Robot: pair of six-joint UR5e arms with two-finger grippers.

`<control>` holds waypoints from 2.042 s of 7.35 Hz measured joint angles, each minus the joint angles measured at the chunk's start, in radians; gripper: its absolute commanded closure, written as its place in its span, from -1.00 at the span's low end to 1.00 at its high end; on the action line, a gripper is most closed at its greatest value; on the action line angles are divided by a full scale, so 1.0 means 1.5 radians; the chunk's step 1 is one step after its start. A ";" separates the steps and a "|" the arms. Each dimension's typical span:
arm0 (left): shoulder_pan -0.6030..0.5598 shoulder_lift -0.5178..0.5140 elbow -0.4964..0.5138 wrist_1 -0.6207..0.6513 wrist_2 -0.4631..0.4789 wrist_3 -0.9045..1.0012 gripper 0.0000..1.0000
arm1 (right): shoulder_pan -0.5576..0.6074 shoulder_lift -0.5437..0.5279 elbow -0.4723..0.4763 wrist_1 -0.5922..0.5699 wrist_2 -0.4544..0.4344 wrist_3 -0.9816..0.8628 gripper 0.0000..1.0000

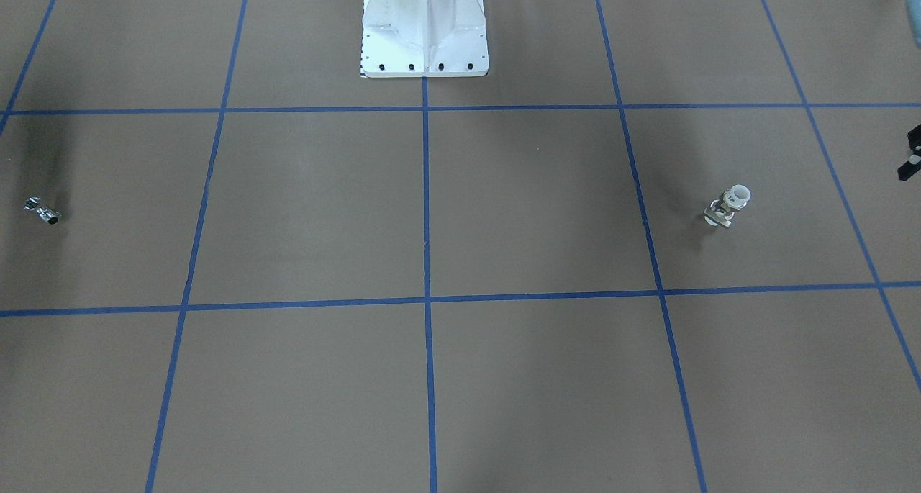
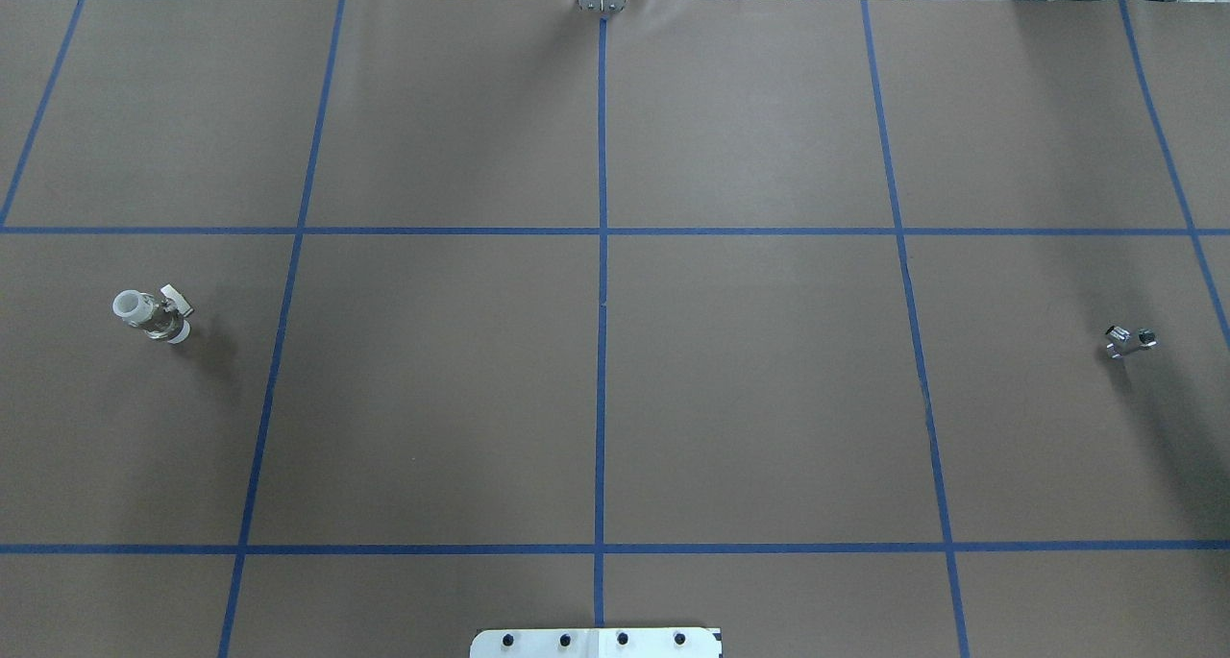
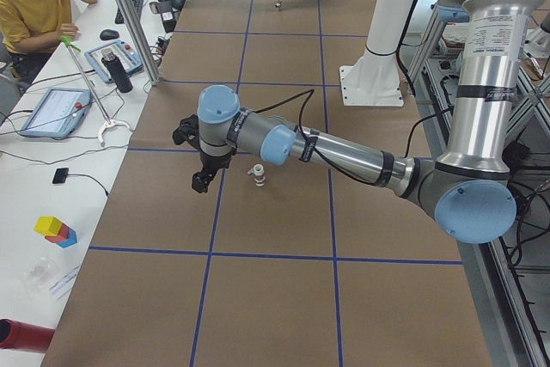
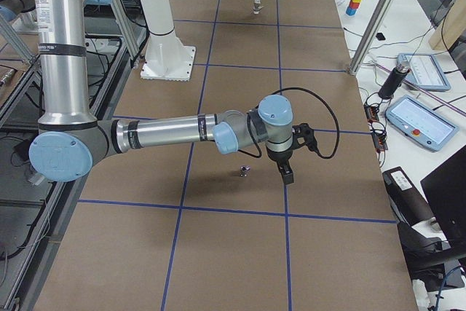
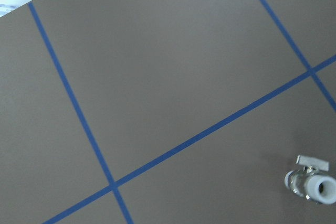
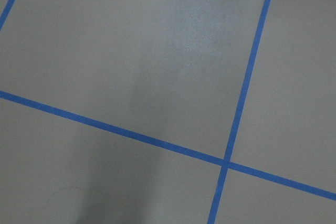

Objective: Assemble PPR valve and pipe with both arms
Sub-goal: 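Move the left gripper down onto the white PPR valve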

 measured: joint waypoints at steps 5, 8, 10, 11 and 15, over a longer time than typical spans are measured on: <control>0.238 0.047 -0.007 -0.191 0.106 -0.334 -1.00 | 0.000 -0.005 0.000 0.000 0.000 0.001 -1.00; 0.324 0.070 -0.011 -0.206 0.189 -0.380 -1.00 | 0.000 -0.007 -0.004 0.000 0.000 0.001 -1.00; 0.342 0.079 -0.007 -0.208 0.203 -0.382 -1.00 | 0.000 -0.009 -0.004 0.000 0.000 0.001 -1.00; 0.345 0.081 -0.005 -0.209 0.204 -0.382 -0.99 | 0.000 -0.010 -0.005 0.000 0.000 0.001 -1.00; 0.348 0.083 0.012 -0.209 0.211 -0.378 -0.73 | 0.000 -0.012 -0.004 0.000 0.000 0.001 -1.00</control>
